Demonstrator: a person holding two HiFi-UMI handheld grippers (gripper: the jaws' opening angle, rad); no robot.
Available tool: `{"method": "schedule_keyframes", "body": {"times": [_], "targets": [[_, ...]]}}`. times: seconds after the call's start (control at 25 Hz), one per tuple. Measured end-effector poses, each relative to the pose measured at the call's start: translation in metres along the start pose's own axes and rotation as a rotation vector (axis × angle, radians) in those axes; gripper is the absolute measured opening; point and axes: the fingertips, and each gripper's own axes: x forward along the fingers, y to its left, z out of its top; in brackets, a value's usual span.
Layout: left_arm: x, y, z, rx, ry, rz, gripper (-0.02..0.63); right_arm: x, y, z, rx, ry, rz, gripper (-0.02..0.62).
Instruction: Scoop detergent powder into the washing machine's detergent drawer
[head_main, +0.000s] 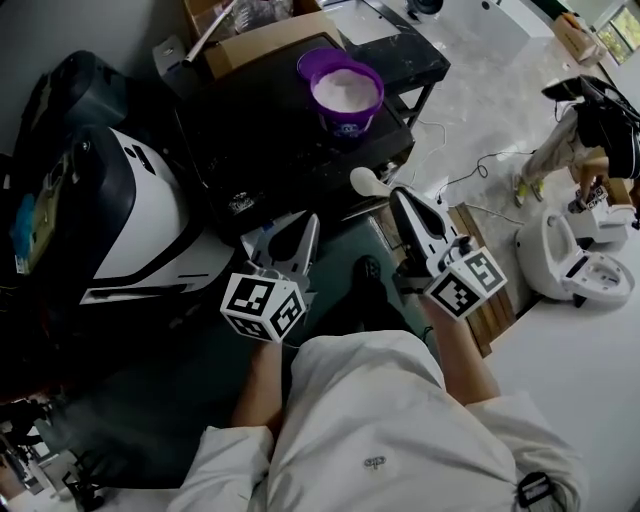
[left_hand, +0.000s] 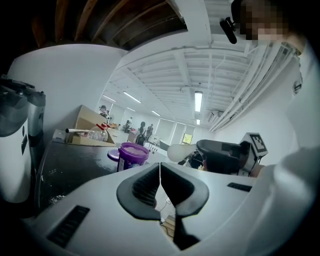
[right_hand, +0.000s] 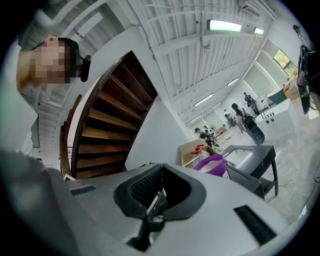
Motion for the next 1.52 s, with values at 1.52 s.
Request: {"method": "schedule_keyframes", "body": {"times": [1.52], "targets": [[0.133,0.023,0.035,-0.015,-0.021,0.209,0.067,0.134,-0.152,0.054,-0.210,0.173,0.136,0.011]]}}
